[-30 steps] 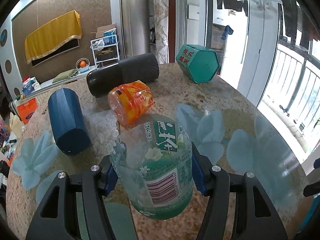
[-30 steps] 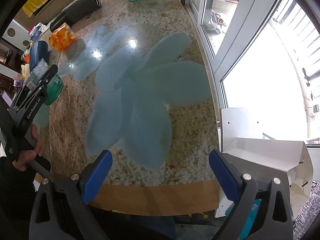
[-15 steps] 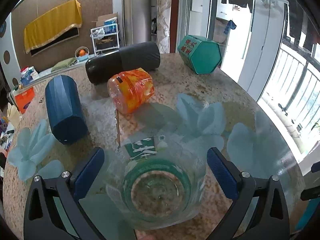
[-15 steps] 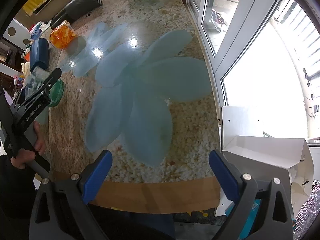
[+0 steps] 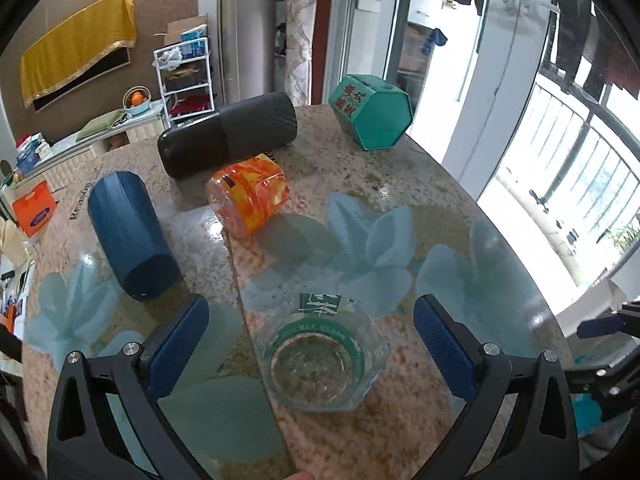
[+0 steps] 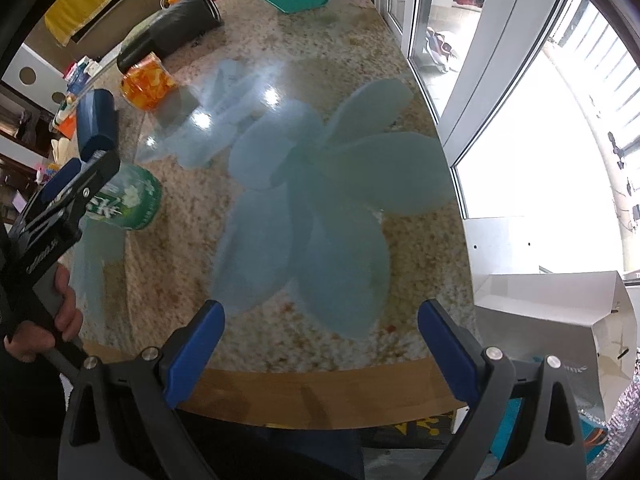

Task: Flip cup upright

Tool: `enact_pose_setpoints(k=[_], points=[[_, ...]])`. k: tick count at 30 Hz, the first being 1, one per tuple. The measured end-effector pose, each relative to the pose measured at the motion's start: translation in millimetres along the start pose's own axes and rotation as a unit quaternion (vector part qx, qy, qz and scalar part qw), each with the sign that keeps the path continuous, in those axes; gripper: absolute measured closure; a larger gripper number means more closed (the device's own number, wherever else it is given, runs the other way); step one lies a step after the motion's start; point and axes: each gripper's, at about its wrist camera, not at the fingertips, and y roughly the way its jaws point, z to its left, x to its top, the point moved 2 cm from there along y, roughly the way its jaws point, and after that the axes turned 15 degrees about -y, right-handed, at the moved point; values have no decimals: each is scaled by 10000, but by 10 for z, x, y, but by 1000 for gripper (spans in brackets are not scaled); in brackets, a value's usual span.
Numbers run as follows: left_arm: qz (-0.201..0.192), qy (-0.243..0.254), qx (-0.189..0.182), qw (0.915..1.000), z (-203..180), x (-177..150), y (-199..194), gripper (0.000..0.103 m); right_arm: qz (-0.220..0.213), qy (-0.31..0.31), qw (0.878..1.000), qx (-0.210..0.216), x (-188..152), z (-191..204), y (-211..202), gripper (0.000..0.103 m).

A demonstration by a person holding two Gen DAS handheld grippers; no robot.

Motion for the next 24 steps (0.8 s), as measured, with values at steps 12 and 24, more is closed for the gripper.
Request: enact_pose_setpoints(k=[12,24], points=[[251,616,-432,9969,145,247,-512,0,-537,301,9980,-129,164,359,-425,6],[704,999,-913,9883,369,327,-898,0,-860,166,9950,-487,275,866,-744,6]])
